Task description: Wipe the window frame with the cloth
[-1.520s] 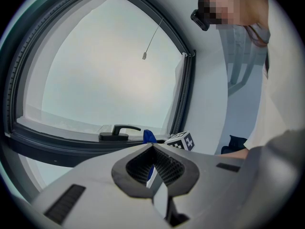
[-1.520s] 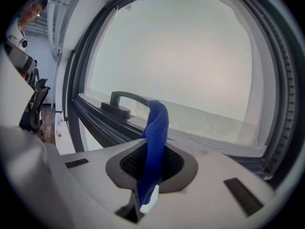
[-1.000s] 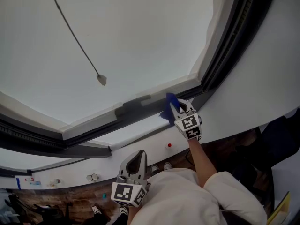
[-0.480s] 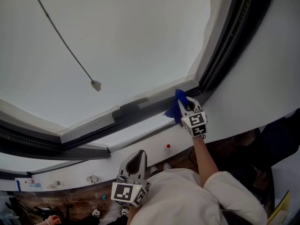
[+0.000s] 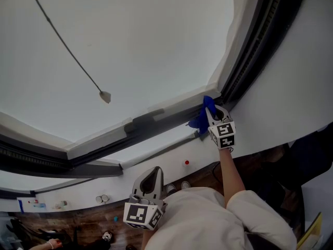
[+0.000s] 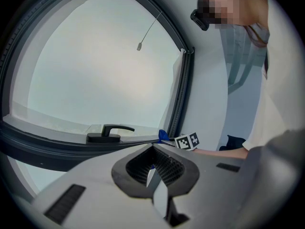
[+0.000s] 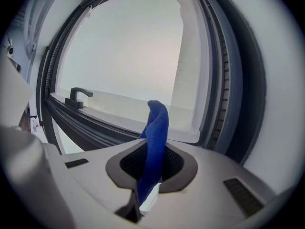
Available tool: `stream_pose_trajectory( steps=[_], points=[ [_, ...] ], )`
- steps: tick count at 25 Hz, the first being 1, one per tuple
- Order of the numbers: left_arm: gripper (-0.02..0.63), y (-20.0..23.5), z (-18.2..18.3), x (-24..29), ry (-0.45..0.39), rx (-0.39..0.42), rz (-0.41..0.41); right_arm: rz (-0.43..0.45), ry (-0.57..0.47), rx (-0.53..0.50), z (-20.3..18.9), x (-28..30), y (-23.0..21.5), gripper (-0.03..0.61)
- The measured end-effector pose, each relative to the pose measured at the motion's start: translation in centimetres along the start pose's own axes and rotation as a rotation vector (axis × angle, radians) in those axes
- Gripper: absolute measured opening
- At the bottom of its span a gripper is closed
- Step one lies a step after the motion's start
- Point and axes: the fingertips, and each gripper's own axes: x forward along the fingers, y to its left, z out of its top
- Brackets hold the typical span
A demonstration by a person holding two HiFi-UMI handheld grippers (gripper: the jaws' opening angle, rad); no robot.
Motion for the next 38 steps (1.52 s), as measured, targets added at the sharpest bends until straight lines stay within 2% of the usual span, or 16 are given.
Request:
stream_pose_trajectory(
  steps=[16, 21, 24, 26, 29, 34, 38],
  points=[
    [0.008, 0.1, 0.1, -0.6, -0.002, 0.004, 0.023, -0.098, 0.016, -0.001, -1.3, -0.3, -5.5, 0.044],
    [0.008, 0.0, 0.1, -1.5, -0.004, 0.010, 0.033, -0.113, 0.018, 0.009, -1.3, -0.2, -5.8, 0.044],
    [0.009, -0.2, 0.0, -2.2, -0.005, 0.016, 0.038, -0.123, -0.019, 0.032, -0.8, -0.9, -5.1, 0.044],
    [0.008, -0.2, 0.0, -2.8, -0.006, 0.018, 0.043, -0.079, -0.077, 0.047, -0.4, -1.8, -2.5, 0.044],
    [0.008, -0.3, -0.2, -3.5, -0.004, 0.019, 0.051, 0.072, -0.117, 0.051, -0.5, -2.5, 4.6, 0.044],
    [0.008, -0.7, -0.8, -5.1, 0.005, 0.023, 0.068, 0.358, -0.089, 0.010, -1.7, -2.2, 17.6, 0.044],
    [0.008, -0.4, -1.5, -7.1, 0.014, 0.007, 0.118, 0.483, -0.053, -0.039, -1.9, -0.8, 23.7, 0.044]
  ],
)
